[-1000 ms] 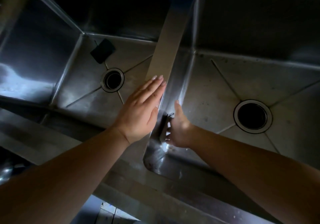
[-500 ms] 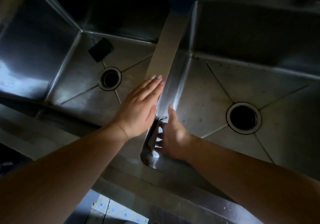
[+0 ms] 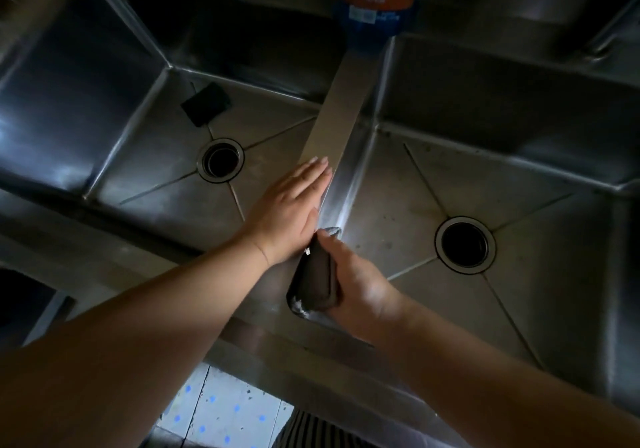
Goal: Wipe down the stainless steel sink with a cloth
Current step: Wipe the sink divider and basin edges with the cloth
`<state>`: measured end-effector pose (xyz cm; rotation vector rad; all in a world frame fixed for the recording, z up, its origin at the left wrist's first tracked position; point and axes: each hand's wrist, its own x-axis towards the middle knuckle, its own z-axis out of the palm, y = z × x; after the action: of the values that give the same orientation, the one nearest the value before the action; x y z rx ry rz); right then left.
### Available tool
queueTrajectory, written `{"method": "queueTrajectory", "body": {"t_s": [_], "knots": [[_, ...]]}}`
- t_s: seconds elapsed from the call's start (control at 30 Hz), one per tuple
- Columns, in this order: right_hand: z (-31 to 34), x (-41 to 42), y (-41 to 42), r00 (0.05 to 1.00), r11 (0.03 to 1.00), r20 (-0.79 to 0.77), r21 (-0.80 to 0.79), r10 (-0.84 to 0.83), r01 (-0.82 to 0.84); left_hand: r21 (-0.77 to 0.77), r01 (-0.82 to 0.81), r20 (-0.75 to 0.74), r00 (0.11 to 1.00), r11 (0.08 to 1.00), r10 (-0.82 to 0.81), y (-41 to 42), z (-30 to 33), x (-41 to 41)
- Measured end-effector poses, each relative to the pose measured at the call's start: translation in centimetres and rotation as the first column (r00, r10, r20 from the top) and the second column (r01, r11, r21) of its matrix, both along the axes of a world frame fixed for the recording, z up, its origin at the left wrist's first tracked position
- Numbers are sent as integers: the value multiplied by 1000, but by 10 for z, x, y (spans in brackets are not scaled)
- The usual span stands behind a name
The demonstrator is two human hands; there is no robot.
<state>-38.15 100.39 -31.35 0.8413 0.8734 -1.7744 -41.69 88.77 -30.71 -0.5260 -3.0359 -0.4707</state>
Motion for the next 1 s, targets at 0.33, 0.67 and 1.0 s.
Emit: {"method": "queueTrajectory", "body": {"t_s": [0.33, 0.67, 1.0], "knots": [[7, -10, 54, 995, 999, -94, 2, -32, 32, 49, -1, -6, 1000, 999, 1, 0, 2, 3], [9, -19, 102, 959, 990, -259, -47, 118, -135, 22, -264, 95, 961, 964, 261, 21, 7, 28], [0, 2, 109, 848, 920, -375, 39, 375, -390, -36, -557, -24, 831, 830, 556, 45, 16, 99]]}}
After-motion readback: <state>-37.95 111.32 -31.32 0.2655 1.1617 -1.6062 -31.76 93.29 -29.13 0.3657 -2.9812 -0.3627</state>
